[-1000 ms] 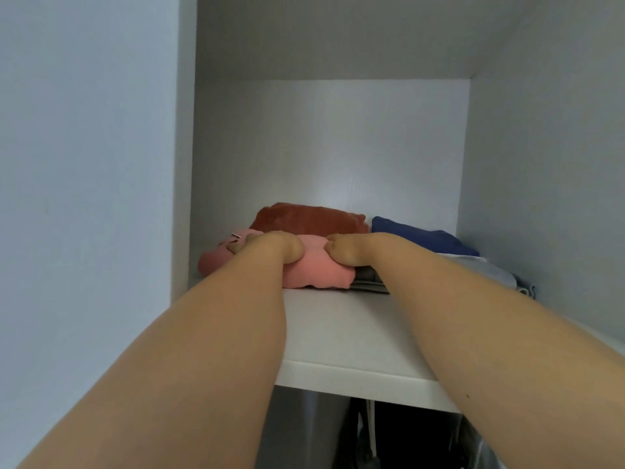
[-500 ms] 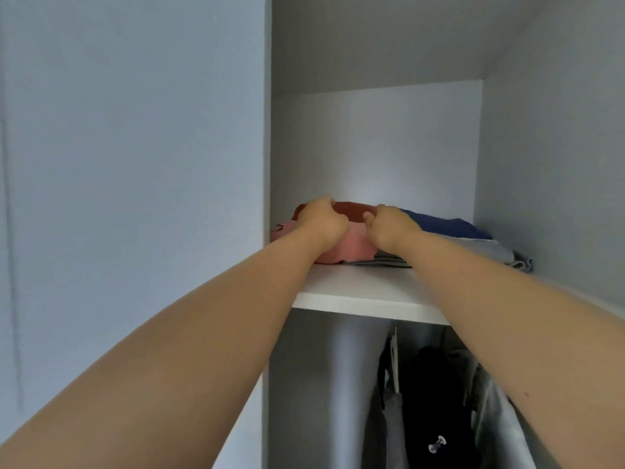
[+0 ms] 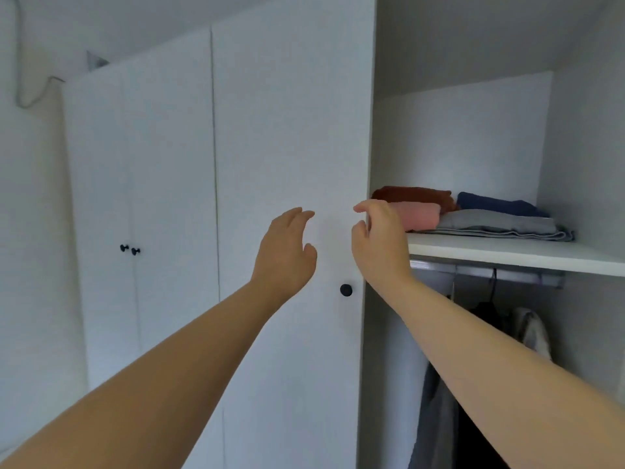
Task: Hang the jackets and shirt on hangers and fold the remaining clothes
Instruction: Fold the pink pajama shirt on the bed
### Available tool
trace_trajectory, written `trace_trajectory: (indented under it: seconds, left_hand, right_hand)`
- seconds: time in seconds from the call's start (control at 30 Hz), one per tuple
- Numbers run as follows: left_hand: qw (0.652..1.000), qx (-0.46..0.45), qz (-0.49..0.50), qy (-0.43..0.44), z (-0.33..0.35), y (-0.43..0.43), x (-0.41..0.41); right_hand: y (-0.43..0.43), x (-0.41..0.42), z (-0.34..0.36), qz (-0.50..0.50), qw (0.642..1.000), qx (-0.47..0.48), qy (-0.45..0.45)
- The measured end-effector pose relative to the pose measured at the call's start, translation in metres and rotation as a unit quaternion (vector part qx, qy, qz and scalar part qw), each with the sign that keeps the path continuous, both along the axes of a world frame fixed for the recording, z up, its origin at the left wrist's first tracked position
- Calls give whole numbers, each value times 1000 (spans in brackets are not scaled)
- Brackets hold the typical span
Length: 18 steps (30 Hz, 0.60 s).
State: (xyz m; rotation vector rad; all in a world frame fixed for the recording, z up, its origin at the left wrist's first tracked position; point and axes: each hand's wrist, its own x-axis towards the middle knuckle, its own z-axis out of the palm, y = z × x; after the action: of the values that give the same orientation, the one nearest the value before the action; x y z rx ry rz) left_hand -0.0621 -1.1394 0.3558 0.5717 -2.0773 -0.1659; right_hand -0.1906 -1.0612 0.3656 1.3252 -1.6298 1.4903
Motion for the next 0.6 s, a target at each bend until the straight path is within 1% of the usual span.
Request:
trace_trajectory:
  seconds: [0.07, 0.2, 0.27, 0.33, 0.4, 0.47, 0.6]
  left_hand:
    - [1000, -7, 28, 5, -15, 12, 30]
    - [997, -8, 72, 23, -44, 50, 79]
    - [994, -17, 106, 3, -64, 72, 104]
    - [986, -28, 163, -36, -90, 97, 127]
    - [972, -10, 224, -67, -119, 130, 147]
    - [952, 3, 290, -100, -135, 159, 164]
    - [890, 10, 403, -212, -155, 217, 209]
  right_hand:
    - [6, 35, -14, 51, 996, -17, -77]
    - [27, 87, -39, 120, 981, -6, -152]
    - [42, 107, -54, 155, 969, -3, -193]
    - [55, 126, -78, 198, 951, 15, -238]
    - [72, 143, -110, 235, 935, 54, -261]
    - [89, 156, -130, 260, 928, 84, -252]
    - [126, 183, -153, 279, 923, 145, -223]
